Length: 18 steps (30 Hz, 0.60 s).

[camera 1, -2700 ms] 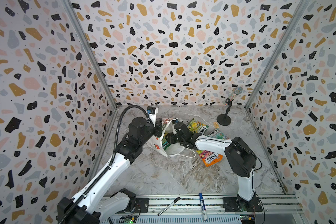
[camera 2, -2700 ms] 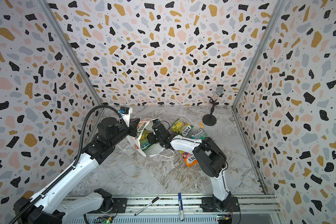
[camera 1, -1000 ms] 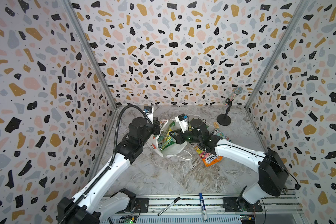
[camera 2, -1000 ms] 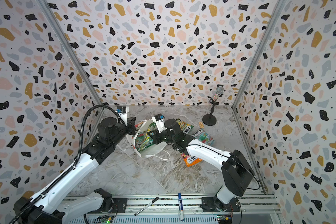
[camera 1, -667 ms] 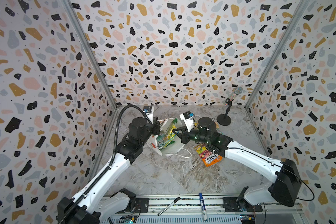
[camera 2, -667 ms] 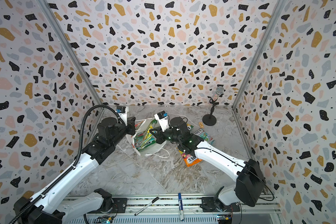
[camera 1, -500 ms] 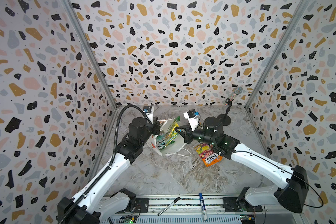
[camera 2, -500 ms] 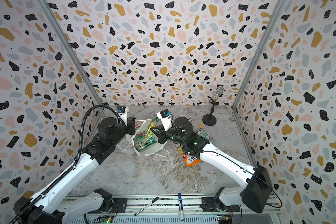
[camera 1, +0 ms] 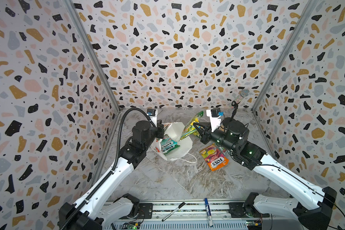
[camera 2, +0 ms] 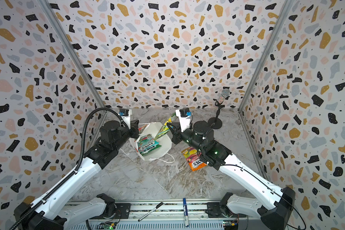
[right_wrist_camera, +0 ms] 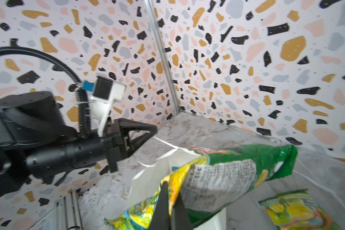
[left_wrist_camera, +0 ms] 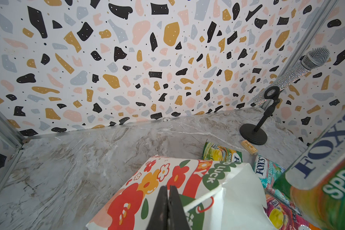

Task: Take the snacks out of the paper bag
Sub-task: 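Pull the green Spring Tea packet out of the bag with the right gripper, then lower the Spring Tea packet onto the table beside the bag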

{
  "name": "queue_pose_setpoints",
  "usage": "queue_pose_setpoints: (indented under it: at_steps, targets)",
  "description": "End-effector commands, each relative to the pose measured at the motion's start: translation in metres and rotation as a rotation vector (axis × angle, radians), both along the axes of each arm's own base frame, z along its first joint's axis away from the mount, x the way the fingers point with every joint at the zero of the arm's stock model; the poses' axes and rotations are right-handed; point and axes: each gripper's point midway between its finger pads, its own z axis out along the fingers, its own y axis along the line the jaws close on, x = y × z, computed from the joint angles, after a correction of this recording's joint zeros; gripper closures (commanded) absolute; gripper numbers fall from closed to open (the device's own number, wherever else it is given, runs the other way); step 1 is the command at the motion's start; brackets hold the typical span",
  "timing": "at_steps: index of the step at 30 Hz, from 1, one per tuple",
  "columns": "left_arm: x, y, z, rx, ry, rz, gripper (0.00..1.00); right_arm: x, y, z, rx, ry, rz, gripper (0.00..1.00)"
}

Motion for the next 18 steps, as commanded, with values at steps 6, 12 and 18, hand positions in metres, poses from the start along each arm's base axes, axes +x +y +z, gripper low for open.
queue_pose_setpoints:
  at_steps: [6,12,18]
  targets:
    - [-0.002,0.019,0.013,0.007,-0.056,0.091,1.0,0.041,-0.06,-0.041,-0.059,0.09,-0.213,1.0]
    - [-0.003,0.028,0.016,0.007,-0.068,0.137,1.0,0.057,-0.062,-0.086,-0.104,0.153,-0.182,1.0]
    - [-0.005,0.032,0.019,0.002,-0.08,0.154,1.0,0.068,-0.036,-0.122,-0.109,0.197,-0.076,1.0]
